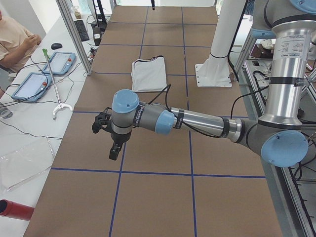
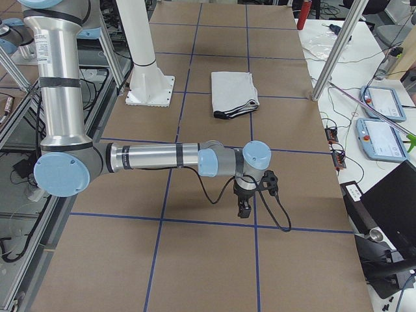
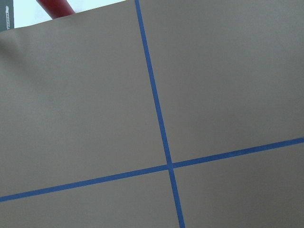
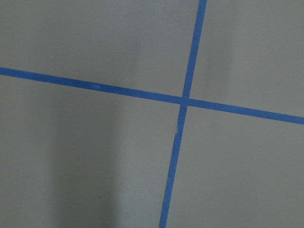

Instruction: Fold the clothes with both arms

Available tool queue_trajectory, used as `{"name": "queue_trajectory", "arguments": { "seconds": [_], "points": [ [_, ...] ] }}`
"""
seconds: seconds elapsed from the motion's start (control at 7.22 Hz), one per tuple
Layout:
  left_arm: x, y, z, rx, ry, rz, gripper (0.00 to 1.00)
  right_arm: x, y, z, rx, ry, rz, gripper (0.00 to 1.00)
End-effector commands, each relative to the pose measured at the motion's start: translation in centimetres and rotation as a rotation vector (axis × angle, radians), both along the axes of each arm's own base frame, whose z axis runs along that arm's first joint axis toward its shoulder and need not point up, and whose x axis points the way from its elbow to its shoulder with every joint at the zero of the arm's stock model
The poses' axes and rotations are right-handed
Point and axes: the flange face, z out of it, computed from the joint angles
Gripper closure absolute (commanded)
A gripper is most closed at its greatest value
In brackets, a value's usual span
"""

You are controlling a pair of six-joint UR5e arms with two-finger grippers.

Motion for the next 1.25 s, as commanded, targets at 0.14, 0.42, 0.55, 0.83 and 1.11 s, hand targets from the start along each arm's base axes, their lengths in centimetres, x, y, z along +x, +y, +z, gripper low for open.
{"name": "queue_trajectory", "arguments": {
  "seconds": [0.14, 0.42, 0.55, 0.83, 1.11],
  "points": [
    [0.8, 0.8, 0.5, -0.02, 0.096, 0.029, 0.0, 0.2, 0.8, 0.5, -0.005, 0.001, 0.005, 0.0],
    [0.6, 1.1, 0.5, -0.016, 0.089, 0.024, 0.0, -0.1, -0.5, -0.7, 0.012, -0.015, 0.004, 0.0],
    [0.7, 2.0, 1.6, -0.032, 0.087, 0.029, 0.0, -0.2, -0.4, -1.3, 0.017, -0.04, 0.005, 0.0],
    [0.8, 1.8, 1.2, -0.028, 0.095, 0.029, 0.0, 0.6, 0.0, -1.2, 0.01, -0.067, 0.024, 0.0],
    [0.8, 1.7, 0.9, -0.023, 0.093, 0.029, 0.0, 1.0, 0.2, -1.0, 0.009, -0.065, 0.03, 0.0]
  ]
}}
